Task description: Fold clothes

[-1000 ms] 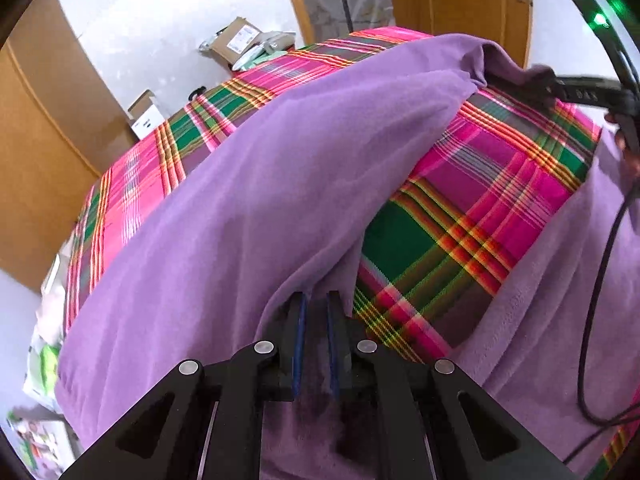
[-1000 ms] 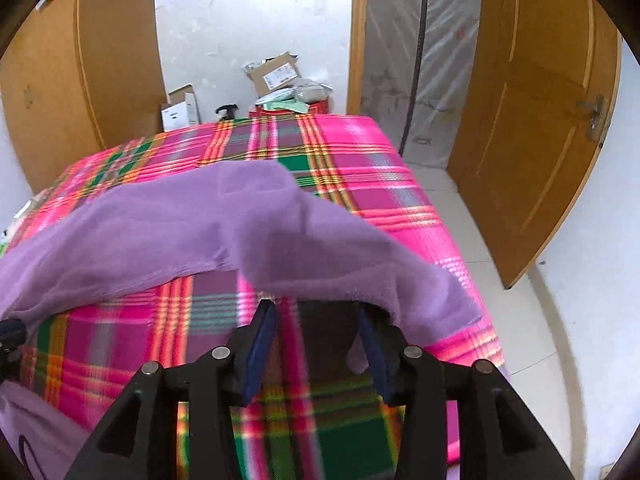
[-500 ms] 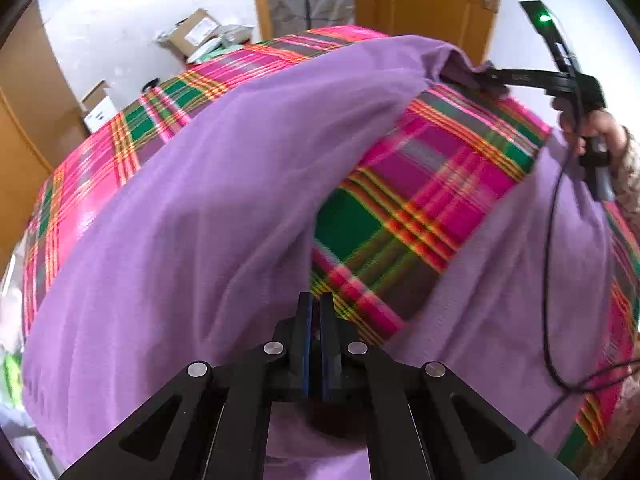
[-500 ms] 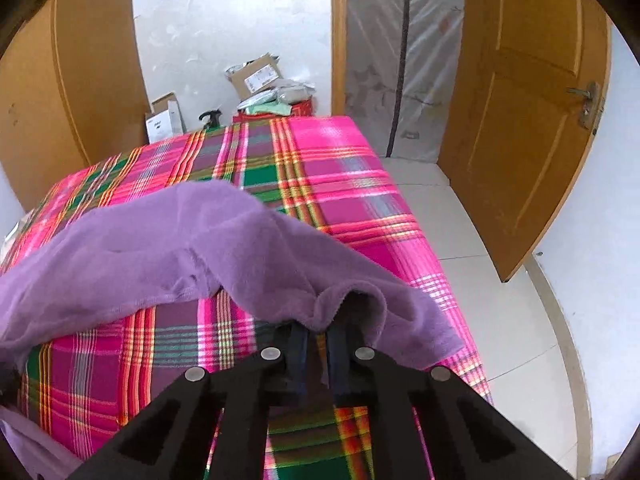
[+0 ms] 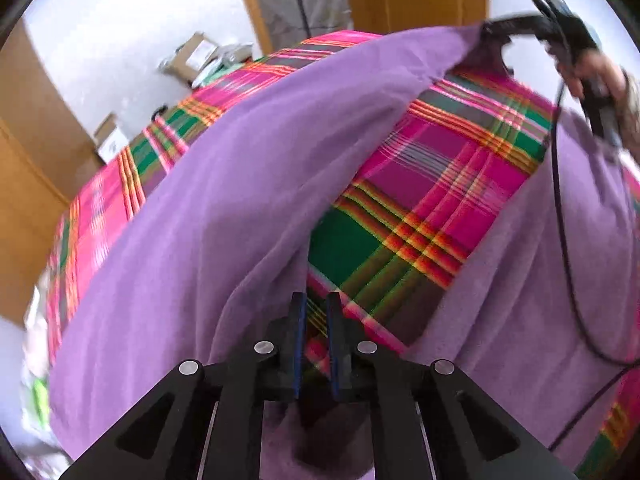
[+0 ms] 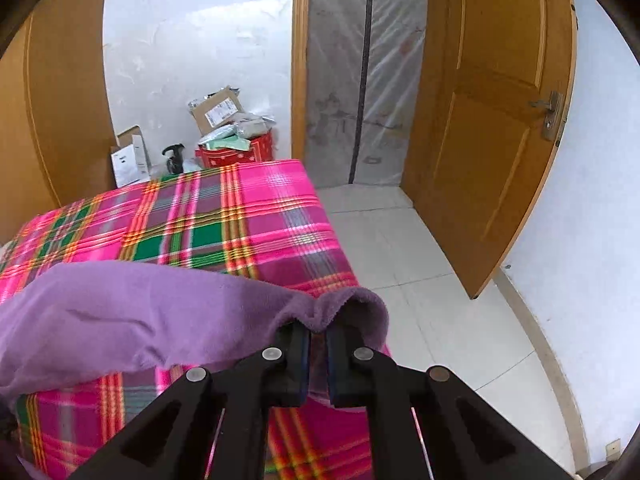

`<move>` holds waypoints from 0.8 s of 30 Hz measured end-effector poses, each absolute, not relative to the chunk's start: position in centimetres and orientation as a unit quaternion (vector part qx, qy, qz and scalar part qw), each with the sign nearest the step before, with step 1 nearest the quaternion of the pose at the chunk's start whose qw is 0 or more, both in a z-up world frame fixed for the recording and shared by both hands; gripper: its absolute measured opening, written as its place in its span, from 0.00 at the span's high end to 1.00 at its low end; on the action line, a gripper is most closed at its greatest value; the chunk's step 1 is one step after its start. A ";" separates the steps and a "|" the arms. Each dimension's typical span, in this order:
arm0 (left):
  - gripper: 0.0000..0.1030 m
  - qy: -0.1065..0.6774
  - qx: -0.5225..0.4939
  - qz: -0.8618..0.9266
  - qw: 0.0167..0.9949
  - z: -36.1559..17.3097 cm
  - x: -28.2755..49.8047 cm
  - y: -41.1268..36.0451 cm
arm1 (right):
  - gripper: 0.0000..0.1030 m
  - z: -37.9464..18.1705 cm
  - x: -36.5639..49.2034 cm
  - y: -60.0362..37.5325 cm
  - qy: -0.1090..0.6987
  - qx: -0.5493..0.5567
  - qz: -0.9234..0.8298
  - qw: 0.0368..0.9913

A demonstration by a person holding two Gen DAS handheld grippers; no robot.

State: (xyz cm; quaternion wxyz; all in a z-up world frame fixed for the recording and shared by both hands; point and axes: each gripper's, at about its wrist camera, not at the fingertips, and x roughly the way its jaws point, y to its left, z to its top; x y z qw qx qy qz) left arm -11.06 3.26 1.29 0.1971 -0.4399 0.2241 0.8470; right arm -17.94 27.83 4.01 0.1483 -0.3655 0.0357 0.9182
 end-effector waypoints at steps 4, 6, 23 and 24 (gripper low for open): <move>0.84 0.203 -0.448 0.854 0.169 1.4 -12.5 2.6 | 0.94 3.8 -19.4 28.8 0.043 -0.368 0.915 0.157; 0.84 0.191 -0.453 0.855 0.167 1.4 -12.8 2.4 | 0.94 3.6 -20.3 29.7 0.066 -0.377 0.910 0.157; 0.98 0.083 -0.450 0.861 0.221 3.7 -12.8 -0.8 | 0.84 2.6 -18.5 33.8 0.156 -0.375 0.891 0.201; 0.98 0.076 -0.449 0.861 0.227 3.9 -12.7 -1.1 | 0.84 2.8 -18.1 34.1 0.159 -0.369 0.892 0.207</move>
